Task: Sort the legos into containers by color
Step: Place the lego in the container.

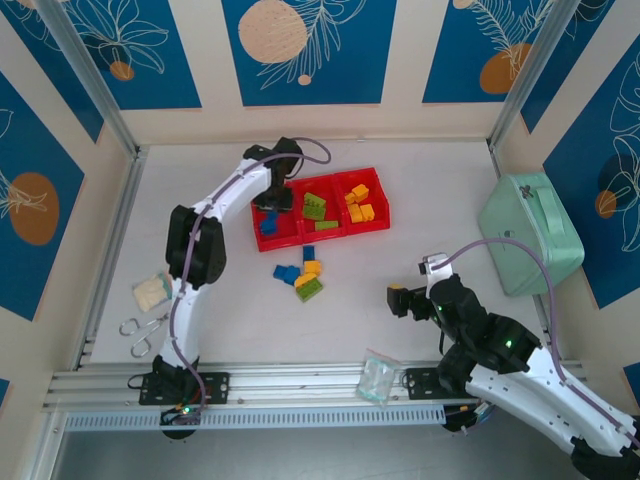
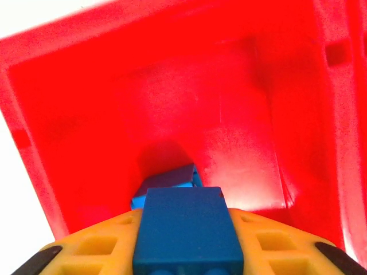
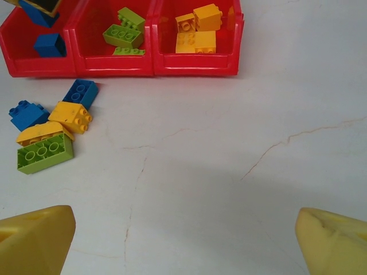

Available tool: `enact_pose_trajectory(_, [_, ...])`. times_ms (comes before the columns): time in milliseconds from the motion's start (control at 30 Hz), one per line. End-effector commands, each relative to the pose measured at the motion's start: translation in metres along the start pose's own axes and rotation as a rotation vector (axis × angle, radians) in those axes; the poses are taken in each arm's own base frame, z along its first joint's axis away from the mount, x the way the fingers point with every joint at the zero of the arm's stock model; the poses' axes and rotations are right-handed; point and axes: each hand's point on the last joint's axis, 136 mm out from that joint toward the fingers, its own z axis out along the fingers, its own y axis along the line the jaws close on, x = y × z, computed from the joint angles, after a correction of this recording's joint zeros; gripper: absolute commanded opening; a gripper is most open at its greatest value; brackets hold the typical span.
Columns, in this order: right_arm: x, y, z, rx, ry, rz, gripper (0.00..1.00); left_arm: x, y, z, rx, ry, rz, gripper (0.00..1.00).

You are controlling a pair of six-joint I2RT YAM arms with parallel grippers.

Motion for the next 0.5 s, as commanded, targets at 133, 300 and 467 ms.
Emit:
enact_pose_trajectory(133, [-0.009,0.021,-0.010,-0.125,-0.064,0.005,0.99,-0.012,-0.008,0.014,0.064,-0.017,-0.036,0.46])
enact_pose_trajectory(300, [-0.009,0.022,-0.016,-0.134,-0.089,-0.017,0.99,-0.013,-0.016,0.013,0.112,-0.028,-0.042,0.48])
enact_pose_trajectory(467, [-0.009,0.022,-0.017,-0.132,-0.090,-0.029,0.99,-0.006,-0.015,-0.005,0.130,-0.046,-0.044,0.53])
